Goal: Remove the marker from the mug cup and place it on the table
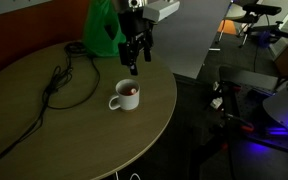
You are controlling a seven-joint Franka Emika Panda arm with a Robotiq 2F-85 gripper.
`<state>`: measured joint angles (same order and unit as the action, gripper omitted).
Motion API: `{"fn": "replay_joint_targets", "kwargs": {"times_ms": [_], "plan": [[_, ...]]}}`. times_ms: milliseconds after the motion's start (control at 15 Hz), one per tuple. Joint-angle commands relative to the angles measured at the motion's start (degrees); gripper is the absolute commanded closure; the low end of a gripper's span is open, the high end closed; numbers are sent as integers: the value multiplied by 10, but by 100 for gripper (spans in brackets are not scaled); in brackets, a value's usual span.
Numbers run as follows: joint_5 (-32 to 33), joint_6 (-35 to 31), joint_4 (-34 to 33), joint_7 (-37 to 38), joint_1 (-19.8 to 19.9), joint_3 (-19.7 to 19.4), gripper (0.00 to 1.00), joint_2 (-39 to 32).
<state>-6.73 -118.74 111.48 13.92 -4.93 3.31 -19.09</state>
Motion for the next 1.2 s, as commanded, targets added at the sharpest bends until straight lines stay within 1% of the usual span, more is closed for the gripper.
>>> {"fn": "replay_joint_targets", "kwargs": {"times_ms": [0, 133, 200, 267, 333, 400, 600, 800, 867, 1067, 1133], "plan": [[-1, 1, -1, -1, -3, -3, 0, 0], [-3, 8, -15, 2, -3, -2, 0, -13], [-7, 11, -19, 0, -2, -1, 11, -19], [-6, 11, -26, 6, -4, -2, 26, -27], [-6, 12, -34, 9, -5, -2, 32, -36], [-10, 26, -49, 7, -4, -1, 41, -49], [-13, 37, -88, 11, -7, 0, 64, -86], [-20, 53, -139, 22, -15, 2, 66, -132], [-20, 55, -155, 30, -20, 0, 63, -148], [-18, 68, -204, 60, -31, -5, 59, -191], [-19, 76, -219, 69, -32, -6, 56, -204]]}}
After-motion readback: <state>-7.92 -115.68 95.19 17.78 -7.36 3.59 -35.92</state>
